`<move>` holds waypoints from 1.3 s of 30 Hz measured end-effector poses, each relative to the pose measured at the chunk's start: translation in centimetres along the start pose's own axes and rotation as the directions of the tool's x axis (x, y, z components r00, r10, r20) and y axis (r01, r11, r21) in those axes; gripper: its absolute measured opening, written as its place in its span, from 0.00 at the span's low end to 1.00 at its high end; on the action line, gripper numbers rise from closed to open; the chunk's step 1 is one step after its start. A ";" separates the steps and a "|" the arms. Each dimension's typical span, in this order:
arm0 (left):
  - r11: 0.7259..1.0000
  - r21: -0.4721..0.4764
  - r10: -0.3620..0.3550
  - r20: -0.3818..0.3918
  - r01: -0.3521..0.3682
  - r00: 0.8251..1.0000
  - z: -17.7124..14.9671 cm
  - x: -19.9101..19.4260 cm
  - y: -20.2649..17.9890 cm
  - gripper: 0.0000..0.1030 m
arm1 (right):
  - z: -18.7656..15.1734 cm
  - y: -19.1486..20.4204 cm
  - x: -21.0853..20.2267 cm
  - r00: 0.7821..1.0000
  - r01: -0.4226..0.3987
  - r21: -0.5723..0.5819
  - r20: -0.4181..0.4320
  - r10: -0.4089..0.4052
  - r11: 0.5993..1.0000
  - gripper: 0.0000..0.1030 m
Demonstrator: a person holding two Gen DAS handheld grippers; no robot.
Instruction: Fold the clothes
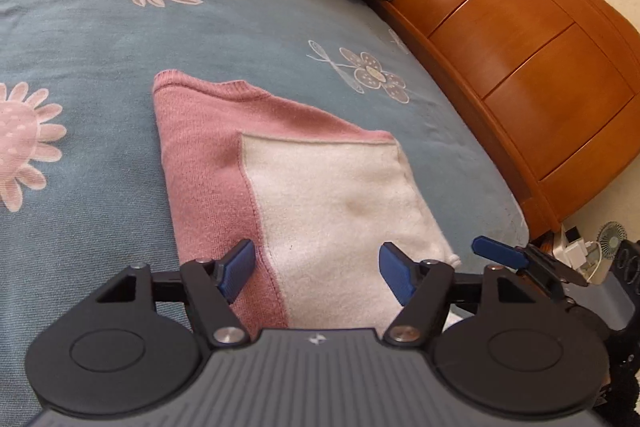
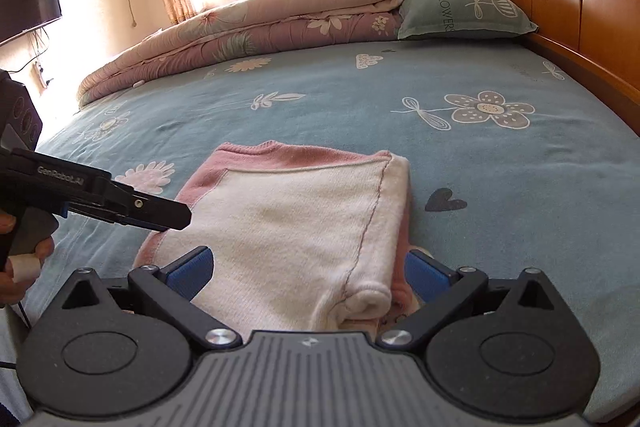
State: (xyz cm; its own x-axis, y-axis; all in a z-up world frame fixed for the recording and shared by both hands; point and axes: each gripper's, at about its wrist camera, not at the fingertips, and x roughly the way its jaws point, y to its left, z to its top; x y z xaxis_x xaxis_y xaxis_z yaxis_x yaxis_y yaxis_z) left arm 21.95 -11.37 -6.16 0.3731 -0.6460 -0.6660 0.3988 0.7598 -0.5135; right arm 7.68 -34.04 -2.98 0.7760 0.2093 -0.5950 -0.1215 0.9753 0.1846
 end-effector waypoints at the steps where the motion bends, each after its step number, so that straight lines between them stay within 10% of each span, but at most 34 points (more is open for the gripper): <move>1: 1.000 -0.010 0.004 0.003 -0.004 1.000 -0.1 -0.1 0.0 0.67 | -0.5 0.6 -0.4 1.000 -0.001 -0.008 -0.006 0.001 1.000 1.00; 11: 0.994 0.025 0.101 0.017 -0.102 0.995 -1.0 -3.2 -1.4 0.68 | -0.9 7.1 1.3 0.981 -0.190 -0.090 -0.052 0.186 0.978 1.00; 15: 0.991 0.019 0.133 0.019 -0.134 0.991 -1.3 -4.2 -0.9 0.68 | -3.1 6.2 3.1 0.984 -0.101 -0.077 -0.157 0.088 0.992 1.00; 24: 0.980 0.042 0.192 0.052 -0.194 0.980 -0.9 -5.5 -0.8 0.69 | -0.8 8.0 0.7 0.976 -0.214 -0.065 -0.052 0.211 0.975 1.00; 31: 0.977 0.060 0.200 0.051 -0.203 0.978 -1.1 -6.6 -0.4 0.71 | -2.6 8.0 3.4 0.971 -0.168 -0.035 -0.177 0.160 0.985 1.00; 39: 0.975 0.074 0.207 0.029 -0.209 0.978 -1.2 -5.7 0.0 0.71 | 0.3 4.1 2.5 0.996 -0.058 0.021 -0.060 0.059 0.998 1.00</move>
State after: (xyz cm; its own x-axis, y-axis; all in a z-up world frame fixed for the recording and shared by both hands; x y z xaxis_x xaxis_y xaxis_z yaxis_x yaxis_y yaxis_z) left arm 18.78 -7.62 -3.04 0.4721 -0.4766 -0.7416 0.3727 0.8703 -0.3221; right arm 9.34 -29.51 -3.44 0.7286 0.2706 -0.6292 -0.1531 0.9597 0.2355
